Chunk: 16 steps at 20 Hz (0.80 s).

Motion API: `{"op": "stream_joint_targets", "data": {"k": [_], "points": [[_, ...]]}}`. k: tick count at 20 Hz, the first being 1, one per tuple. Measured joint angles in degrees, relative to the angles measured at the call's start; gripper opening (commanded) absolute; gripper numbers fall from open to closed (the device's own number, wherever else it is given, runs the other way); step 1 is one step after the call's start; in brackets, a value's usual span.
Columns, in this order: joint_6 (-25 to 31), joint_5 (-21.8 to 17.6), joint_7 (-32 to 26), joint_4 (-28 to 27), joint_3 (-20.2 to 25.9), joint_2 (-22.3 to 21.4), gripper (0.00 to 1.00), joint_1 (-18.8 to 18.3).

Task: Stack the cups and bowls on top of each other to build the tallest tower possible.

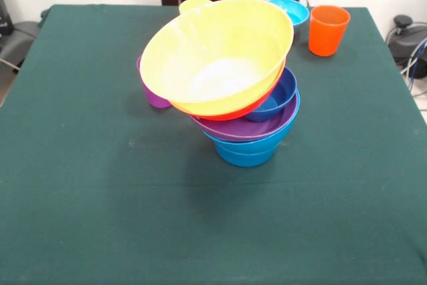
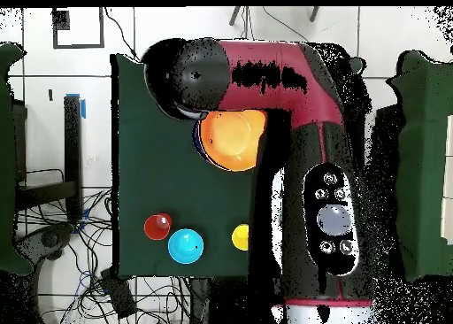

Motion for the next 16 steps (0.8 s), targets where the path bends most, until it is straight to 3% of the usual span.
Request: {"op": "stream_joint_targets", "data": {"k": [9, 16], "points": [[2.8, 0.89, 0.0, 0.02, -0.01, -6.45, 1.0, 0.07], [2.83, 0.9, 0.0, 1.5, -0.21, -8.91, 1.0, 1.11]]}}
